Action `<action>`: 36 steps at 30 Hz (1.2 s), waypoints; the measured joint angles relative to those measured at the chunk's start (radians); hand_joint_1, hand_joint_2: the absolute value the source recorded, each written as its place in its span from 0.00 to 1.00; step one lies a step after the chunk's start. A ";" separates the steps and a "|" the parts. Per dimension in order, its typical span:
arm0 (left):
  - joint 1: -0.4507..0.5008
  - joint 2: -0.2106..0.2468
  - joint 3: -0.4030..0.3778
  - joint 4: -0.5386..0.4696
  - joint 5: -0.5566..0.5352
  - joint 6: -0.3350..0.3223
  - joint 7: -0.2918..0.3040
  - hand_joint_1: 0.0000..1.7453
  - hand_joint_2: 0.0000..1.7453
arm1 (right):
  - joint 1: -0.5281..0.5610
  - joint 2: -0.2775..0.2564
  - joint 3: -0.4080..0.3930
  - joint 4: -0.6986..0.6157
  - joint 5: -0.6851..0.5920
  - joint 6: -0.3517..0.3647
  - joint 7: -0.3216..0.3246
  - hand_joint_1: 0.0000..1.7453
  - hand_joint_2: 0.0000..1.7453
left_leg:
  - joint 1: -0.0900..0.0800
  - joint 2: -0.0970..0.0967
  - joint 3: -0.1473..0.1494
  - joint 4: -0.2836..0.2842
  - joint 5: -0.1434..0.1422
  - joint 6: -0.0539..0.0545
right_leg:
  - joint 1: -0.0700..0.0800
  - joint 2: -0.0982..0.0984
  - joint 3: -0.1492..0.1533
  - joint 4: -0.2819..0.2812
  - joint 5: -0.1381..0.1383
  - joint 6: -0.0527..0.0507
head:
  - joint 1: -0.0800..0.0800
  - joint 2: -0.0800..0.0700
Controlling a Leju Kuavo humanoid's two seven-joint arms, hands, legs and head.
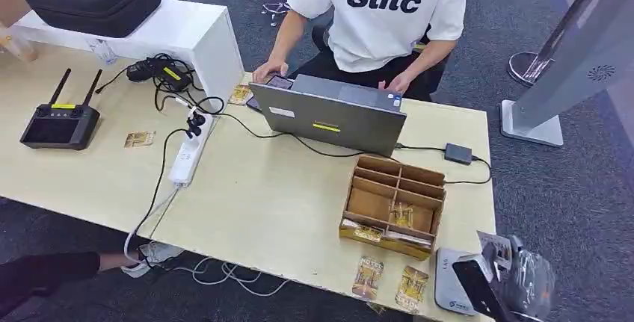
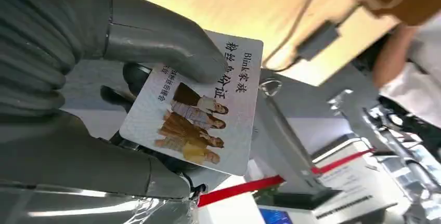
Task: Pass the card to the sensor for recognition and then transmit it.
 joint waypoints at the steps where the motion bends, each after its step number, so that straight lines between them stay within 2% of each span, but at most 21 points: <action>1: 0.000 -0.001 0.004 0.000 0.000 0.001 -0.001 0.00 1.00 | 0.002 0.002 -0.014 0.007 0.005 0.000 -0.001 1.00 1.00 | 0.000 0.000 0.000 0.000 0.000 0.000 | 0.000 0.000 0.000 0.000 0.000 0.000 | 0.000 0.000; 7: 0.000 -0.003 0.018 0.000 0.000 0.006 -0.001 0.00 1.00 | 0.011 0.012 -0.056 0.037 0.024 0.003 -0.011 1.00 1.00 | 0.000 0.000 0.000 0.000 0.000 0.000 | 0.000 0.000 0.000 0.000 0.000 0.000 | 0.000 0.000; 9: 0.000 -0.003 0.021 0.000 0.000 0.006 -0.001 0.00 1.00 | 0.013 0.012 -0.059 0.044 0.042 0.028 -0.017 1.00 1.00 | 0.000 0.000 0.000 0.000 0.000 0.000 | 0.000 0.000 0.000 0.000 0.000 0.000 | 0.000 0.000; 13: 0.000 -0.003 0.026 0.000 -0.003 0.006 -0.002 0.00 1.00 | 0.015 0.012 -0.052 0.077 0.080 0.066 -0.024 1.00 1.00 | 0.000 0.000 0.000 0.000 0.000 0.000 | 0.000 0.000 0.000 0.000 0.000 0.000 | 0.000 0.000; 20: 0.000 -0.002 0.039 0.000 -0.008 0.006 -0.005 0.00 1.00 | 0.009 0.009 -0.016 0.132 0.106 0.060 -0.015 1.00 1.00 | 0.000 0.000 0.000 0.000 0.000 0.000 | 0.000 0.000 0.000 0.000 0.000 0.000 | 0.000 0.000; 27: -0.001 -0.002 0.041 0.000 -0.012 0.006 -0.009 0.00 1.00 | 0.000 -0.002 -0.001 0.150 0.109 0.039 0.004 1.00 1.00 | 0.000 0.000 0.001 0.000 0.000 0.000 | 0.000 0.001 0.002 0.000 0.000 0.001 | 0.000 0.000; 30: 0.000 -0.002 0.043 0.000 -0.019 0.007 -0.009 0.00 1.00 | 0.001 -0.006 0.001 0.140 0.133 -0.018 0.019 1.00 1.00 | 0.000 0.000 0.001 0.000 0.001 0.000 | 0.000 0.000 0.002 0.000 0.001 0.001 | 0.000 0.000; 33: 0.000 -0.002 0.048 0.000 -0.024 0.008 -0.009 0.00 1.00 | 0.001 -0.007 0.010 0.068 0.159 -0.069 0.031 1.00 1.00 | 0.000 0.000 0.001 0.000 0.001 0.000 | 0.000 0.001 0.001 0.000 0.001 0.000 | 0.000 0.000; 36: -0.001 -0.002 0.050 0.000 -0.029 0.008 -0.009 0.00 1.00 | -0.009 -0.007 0.035 -0.032 0.177 -0.072 0.061 1.00 1.00 | 0.000 0.000 0.001 0.000 0.001 0.000 | 0.000 0.001 0.001 0.000 0.001 0.000 | 0.000 0.000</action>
